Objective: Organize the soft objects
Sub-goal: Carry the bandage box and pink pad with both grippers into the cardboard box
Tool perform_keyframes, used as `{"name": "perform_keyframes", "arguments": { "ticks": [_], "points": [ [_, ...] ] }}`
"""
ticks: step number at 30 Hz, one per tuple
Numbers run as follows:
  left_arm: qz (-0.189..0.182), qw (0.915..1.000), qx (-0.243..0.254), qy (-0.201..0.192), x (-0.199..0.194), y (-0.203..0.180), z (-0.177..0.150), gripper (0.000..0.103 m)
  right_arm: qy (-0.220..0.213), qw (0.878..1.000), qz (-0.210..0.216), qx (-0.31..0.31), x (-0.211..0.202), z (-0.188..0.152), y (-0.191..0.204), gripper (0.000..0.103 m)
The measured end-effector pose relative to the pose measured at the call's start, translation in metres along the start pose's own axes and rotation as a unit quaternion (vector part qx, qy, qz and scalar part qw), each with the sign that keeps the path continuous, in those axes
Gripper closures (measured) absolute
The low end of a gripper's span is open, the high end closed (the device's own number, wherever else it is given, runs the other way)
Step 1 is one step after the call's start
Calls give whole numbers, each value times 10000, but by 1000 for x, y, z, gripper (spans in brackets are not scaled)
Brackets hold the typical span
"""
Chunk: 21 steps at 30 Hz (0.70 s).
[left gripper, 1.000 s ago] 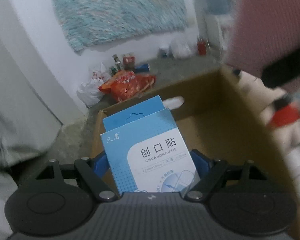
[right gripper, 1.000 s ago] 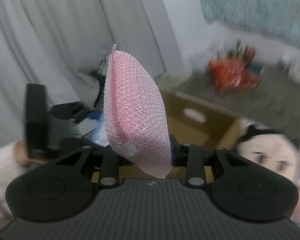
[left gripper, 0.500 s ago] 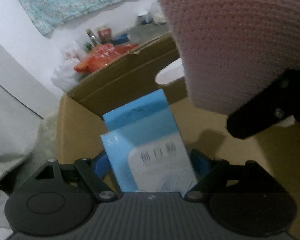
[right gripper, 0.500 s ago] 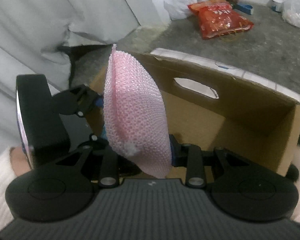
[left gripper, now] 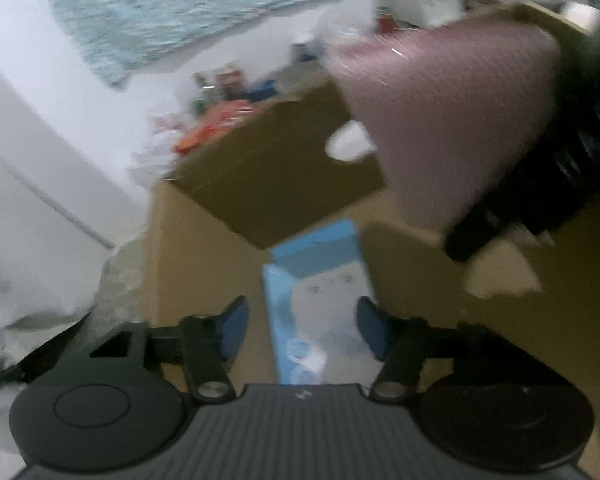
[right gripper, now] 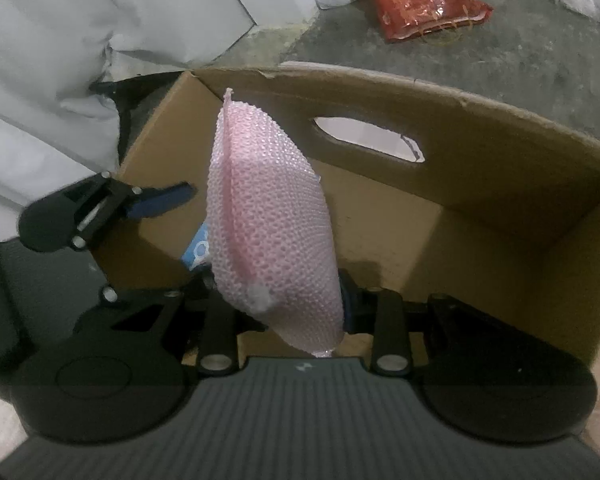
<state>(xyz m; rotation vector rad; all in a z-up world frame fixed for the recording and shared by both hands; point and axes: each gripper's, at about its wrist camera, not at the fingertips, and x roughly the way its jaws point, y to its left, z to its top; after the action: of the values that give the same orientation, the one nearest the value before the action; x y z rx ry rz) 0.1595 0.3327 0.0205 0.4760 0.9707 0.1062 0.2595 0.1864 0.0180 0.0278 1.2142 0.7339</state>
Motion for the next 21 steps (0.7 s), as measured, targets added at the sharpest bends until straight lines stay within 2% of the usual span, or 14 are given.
{"name": "perform_keyframes", "arguments": {
  "ticks": [2, 3, 5, 7, 8, 12, 14, 16, 17, 18, 19, 21],
  "points": [
    [305, 9993, -156, 129, 6, 10, 12, 79, 43, 10000, -65, -3, 8, 0, 1, 73],
    [316, 9991, -184, 201, 5, 12, 15, 80, 44, 10000, -44, 9, 12, 3, 0, 73],
    [134, 9993, -347, 40, -5, 17, 16, 81, 14, 10000, -79, 7, 14, 2, 0, 73],
    [-80, 9994, -251, -202, -21, 13, 13, 70, 10, 9999, -150, -70, 13, 2, 2, 73],
    [-211, 9994, -192, -178, -26, 10, 11, 70, 18, 9998, -184, -93, 12, 3, 1, 73],
    [-957, 9948, -308, 134, -29, -3, 14, 75, 9, 9996, -289, -32, 3, 5, -4, 73],
    [-1173, 9913, -319, 515, -19, -12, 17, 77, 16, 9997, -247, -24, 1, 6, -5, 73],
    [-915, 9908, -270, 962, 1, -20, 16, 80, 49, 9995, -304, -104, 2, 6, -3, 73],
    [-702, 9920, -192, 1033, 7, -23, 16, 80, 78, 9994, -299, -135, 3, 6, -2, 73],
    [-435, 9941, -66, 988, 9, -25, 18, 79, 102, 9995, -279, -141, 4, 5, -2, 73],
    [-360, 9943, -104, 998, 14, -23, 18, 79, 129, 9995, -253, -143, 5, 5, -1, 73],
    [-428, 9933, -514, 946, 17, -13, 19, 80, 161, 9995, -241, -123, 8, 6, -1, 73]
  ]
}}
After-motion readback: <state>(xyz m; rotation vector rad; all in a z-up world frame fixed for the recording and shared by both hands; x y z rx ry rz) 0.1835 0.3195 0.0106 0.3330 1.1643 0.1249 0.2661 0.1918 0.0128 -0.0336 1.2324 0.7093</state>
